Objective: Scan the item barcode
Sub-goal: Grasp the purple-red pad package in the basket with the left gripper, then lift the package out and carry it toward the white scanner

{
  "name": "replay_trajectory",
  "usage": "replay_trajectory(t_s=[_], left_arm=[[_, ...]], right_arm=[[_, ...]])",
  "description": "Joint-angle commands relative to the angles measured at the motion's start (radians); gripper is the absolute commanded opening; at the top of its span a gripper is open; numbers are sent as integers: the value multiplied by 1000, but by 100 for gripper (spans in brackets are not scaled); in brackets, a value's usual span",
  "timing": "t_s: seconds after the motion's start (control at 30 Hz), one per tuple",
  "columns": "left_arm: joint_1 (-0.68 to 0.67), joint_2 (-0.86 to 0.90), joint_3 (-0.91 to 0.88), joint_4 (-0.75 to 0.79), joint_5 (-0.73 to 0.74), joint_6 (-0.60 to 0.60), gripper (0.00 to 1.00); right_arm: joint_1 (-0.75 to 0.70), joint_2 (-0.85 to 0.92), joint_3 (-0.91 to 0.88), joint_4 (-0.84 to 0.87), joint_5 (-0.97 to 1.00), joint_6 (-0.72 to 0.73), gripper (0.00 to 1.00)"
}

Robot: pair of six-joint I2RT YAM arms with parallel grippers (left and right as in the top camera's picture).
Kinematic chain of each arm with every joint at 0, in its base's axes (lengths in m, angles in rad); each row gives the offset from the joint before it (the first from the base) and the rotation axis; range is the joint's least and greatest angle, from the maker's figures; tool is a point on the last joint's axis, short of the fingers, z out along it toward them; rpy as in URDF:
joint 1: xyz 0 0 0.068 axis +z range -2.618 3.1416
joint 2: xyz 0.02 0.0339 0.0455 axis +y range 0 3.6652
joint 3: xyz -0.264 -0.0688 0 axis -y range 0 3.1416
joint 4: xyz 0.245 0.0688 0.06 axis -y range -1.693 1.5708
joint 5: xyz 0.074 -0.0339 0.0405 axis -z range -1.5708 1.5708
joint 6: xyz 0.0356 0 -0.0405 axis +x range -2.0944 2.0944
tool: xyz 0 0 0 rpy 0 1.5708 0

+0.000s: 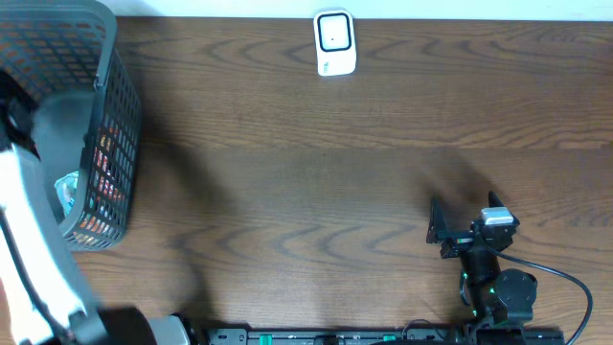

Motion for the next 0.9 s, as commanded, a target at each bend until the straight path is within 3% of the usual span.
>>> replay_trajectory(t_s=[0.0,0.1,0.17,0.53,0.87], left_arm=[[-47,-127,9,37,249,-70,8],[-93,-207,9,80,436,-88,7],[-129,-248,9,98,483,-105,7],[-415,-372,9,48,545,-104,8],[-636,-224,8,-192,547,-108,7]], right_arm=[[-3,-2,-1,-4,5,11,99],[-3,-2,-1,-4,5,11,99],[-3,-2,-1,-4,5,11,99],[-3,-2,-1,-4,5,11,99],[-3,-2,-1,-4,5,11,99]])
